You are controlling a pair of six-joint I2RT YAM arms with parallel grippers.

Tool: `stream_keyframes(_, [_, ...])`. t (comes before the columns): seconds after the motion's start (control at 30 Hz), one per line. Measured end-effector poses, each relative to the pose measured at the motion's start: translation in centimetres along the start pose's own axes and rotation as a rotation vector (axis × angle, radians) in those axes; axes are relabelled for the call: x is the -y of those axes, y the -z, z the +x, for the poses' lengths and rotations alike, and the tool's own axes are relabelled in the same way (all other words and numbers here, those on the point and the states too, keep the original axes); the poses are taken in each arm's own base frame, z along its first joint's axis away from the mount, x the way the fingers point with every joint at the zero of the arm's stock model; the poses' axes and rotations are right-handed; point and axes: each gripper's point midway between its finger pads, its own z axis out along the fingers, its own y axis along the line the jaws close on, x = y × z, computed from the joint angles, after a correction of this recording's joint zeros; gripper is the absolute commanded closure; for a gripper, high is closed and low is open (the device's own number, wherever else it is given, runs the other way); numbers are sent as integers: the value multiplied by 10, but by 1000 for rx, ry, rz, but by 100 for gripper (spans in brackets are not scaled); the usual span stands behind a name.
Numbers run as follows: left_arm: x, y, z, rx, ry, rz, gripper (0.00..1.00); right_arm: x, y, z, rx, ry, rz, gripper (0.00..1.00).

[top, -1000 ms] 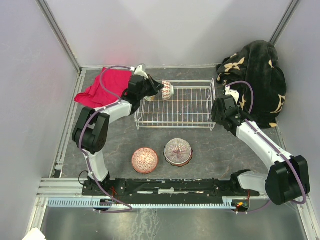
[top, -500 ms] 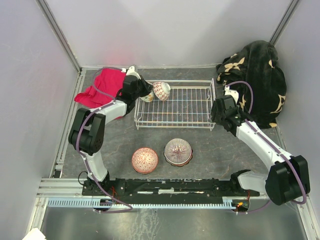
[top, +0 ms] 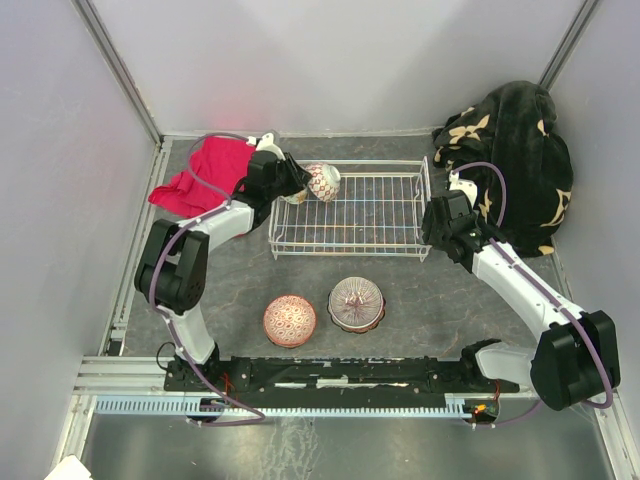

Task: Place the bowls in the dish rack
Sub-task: Place the bowl in the dish rack.

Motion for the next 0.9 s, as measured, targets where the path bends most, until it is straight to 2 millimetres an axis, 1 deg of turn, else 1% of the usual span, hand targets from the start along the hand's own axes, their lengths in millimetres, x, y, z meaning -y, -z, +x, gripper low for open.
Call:
stream_keyframes(0.1, [3, 2, 2, -13, -6, 4, 55, 0, 0, 0, 0, 0, 0, 27])
stream_keyframes(0.3, [8, 10, -4, -23, -13, 0, 44, 0, 0, 0, 0, 0, 0, 27])
stream_keyframes(0.4, [10, 17, -11, -15, -18, -4, 42, 0, 0, 0, -2, 1, 0, 27])
stream_keyframes(0.5, [11, 19, -15, -12, -19, -9, 42, -1, -1, 1, -5, 2, -2, 27])
stream_keyframes(0.77, [9, 21, -13, -25, -17, -18, 40, -2, -1, 2, -7, 3, -6, 26])
stream_keyframes(0.9, [14, 29, -19, -10, -18, -7, 39, -2, -1, 2, -10, 4, -8, 26])
